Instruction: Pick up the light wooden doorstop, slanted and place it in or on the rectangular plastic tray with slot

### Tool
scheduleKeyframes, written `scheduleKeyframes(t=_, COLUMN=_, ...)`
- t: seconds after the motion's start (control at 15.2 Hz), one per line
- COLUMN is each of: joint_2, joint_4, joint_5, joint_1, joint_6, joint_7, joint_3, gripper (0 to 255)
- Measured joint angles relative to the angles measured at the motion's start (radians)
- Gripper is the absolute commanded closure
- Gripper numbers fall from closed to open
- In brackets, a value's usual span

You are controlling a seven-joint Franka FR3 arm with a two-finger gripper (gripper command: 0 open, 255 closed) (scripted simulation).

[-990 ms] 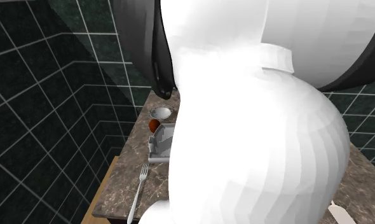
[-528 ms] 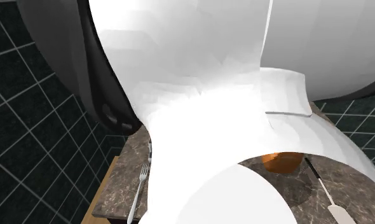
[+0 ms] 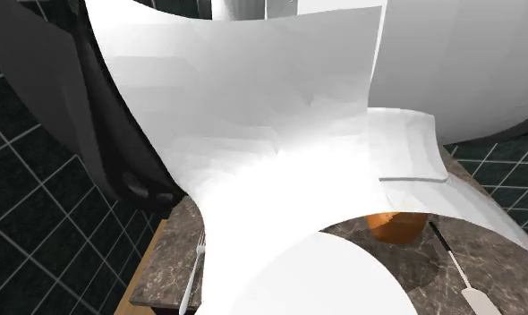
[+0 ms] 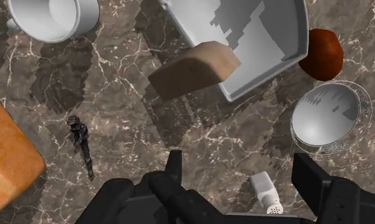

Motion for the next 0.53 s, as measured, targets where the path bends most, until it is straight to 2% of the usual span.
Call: scheduleKeyframes(t=0.53, joint_2=0.221, joint_4=0.041, joint_5=0.33, joint_1=-0.085, joint_6=-0.034, joint_7=-0.075, joint_3=-0.099, gripper=0)
